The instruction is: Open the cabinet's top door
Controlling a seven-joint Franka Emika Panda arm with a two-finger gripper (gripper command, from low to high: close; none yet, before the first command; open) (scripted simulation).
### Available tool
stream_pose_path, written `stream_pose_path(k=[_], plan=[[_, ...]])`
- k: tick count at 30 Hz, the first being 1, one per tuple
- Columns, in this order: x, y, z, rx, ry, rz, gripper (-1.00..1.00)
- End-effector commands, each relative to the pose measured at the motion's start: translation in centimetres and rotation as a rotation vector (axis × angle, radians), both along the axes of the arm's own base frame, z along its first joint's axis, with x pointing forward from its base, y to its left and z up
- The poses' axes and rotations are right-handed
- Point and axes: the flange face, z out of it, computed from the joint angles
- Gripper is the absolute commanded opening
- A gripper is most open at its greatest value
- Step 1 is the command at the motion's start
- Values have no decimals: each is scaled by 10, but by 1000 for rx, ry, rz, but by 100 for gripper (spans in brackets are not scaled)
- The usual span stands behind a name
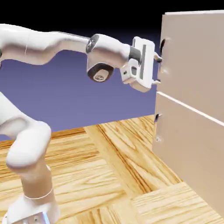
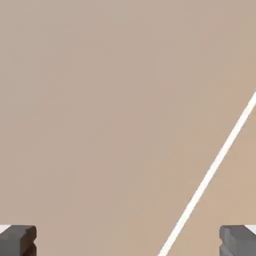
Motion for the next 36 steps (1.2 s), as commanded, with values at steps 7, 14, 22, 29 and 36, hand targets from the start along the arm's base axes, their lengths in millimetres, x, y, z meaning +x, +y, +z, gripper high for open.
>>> stream_pose_path(k=[7, 14, 22, 29, 36], plan=[[1, 17, 24, 314, -132, -106, 0], [7, 42, 35, 638, -244, -173, 0], [22, 79, 32, 1019, -332, -219, 0], [42, 116, 16, 1362, -367, -247, 0], [68, 157, -11, 1713, -362, -280, 0]])
